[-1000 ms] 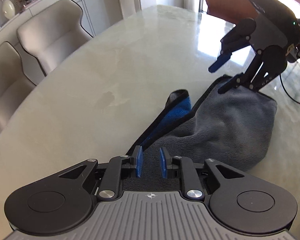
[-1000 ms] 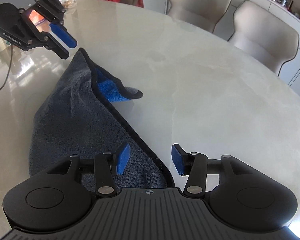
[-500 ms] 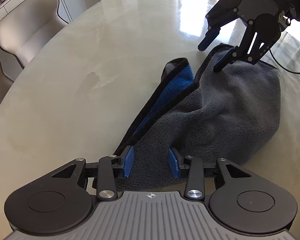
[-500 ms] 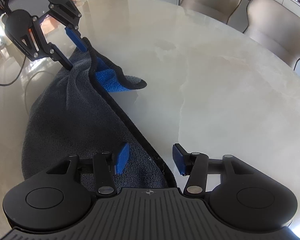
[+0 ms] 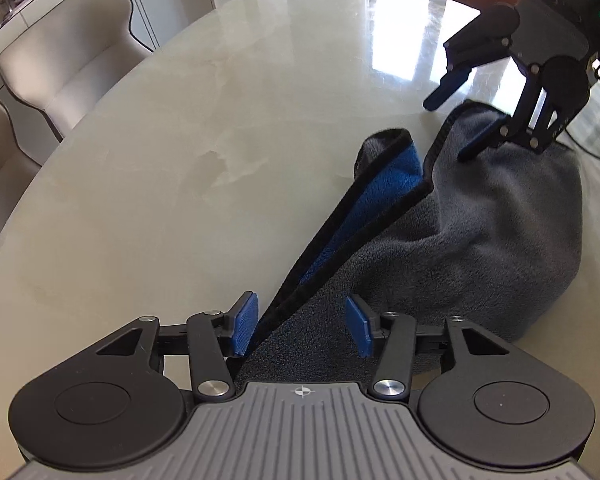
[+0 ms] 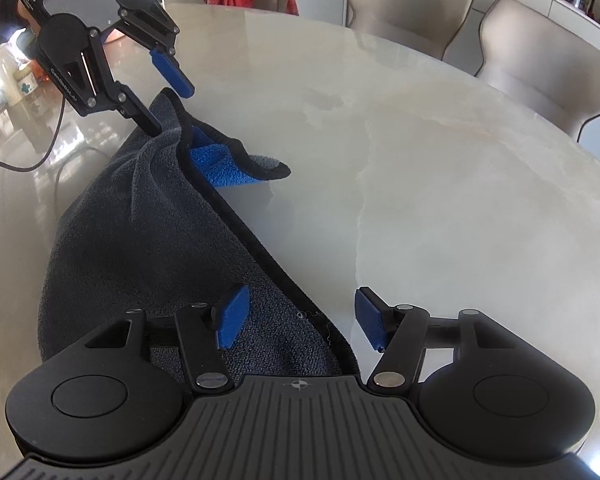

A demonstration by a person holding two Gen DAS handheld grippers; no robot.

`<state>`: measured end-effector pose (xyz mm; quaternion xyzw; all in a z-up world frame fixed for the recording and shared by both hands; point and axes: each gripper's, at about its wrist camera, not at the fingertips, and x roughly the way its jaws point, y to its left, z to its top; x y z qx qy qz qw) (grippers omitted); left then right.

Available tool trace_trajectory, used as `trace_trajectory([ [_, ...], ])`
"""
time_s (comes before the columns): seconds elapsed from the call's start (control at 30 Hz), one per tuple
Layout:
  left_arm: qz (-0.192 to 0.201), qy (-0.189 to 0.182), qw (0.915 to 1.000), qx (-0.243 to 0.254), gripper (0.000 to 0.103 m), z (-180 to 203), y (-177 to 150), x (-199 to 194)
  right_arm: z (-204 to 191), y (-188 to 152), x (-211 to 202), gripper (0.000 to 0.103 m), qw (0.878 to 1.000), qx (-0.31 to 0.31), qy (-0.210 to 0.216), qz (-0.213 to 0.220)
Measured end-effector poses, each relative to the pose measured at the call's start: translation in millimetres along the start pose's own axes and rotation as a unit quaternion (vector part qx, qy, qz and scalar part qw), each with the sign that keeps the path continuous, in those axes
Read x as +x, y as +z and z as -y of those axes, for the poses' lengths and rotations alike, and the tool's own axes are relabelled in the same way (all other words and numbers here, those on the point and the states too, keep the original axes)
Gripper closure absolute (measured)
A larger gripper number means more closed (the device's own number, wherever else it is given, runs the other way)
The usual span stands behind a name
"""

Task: Fold towel

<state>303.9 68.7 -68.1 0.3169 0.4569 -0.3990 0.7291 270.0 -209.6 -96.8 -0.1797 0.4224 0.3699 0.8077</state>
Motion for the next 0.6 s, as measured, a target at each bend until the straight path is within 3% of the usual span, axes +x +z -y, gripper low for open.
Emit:
trace_trajectory([
  [0.07, -0.002, -0.004, 1.0, -0.001, 0.052, 1, 1, 2, -2, -1, -1, 0.049, 1.0, -0.004, 0.0, -0.001],
  [0.17, -0.001, -0.005, 1.0, -0.001, 0.052, 3, 1, 3, -3, 4, -8, 0.065, 1.0, -0.016, 0.009, -0.004],
  [0.27, 0.001, -0.005, 1.0, -0.002, 0.052, 5, 2, 4, -4, 10, -6, 0.093, 0.999, -0.027, 0.026, -0.007],
  [0.47, 0.004, -0.006, 1.0, -0.003, 0.052, 10, 3, 7, -22, 11, -19, 0.094, 0.997, -0.065, 0.022, -0.022],
  [0.6, 0.006, -0.006, 1.0, -0.003, 0.052, 13, 3, 8, -27, 14, -47, 0.094, 0.998, -0.054, 0.028, -0.001],
])
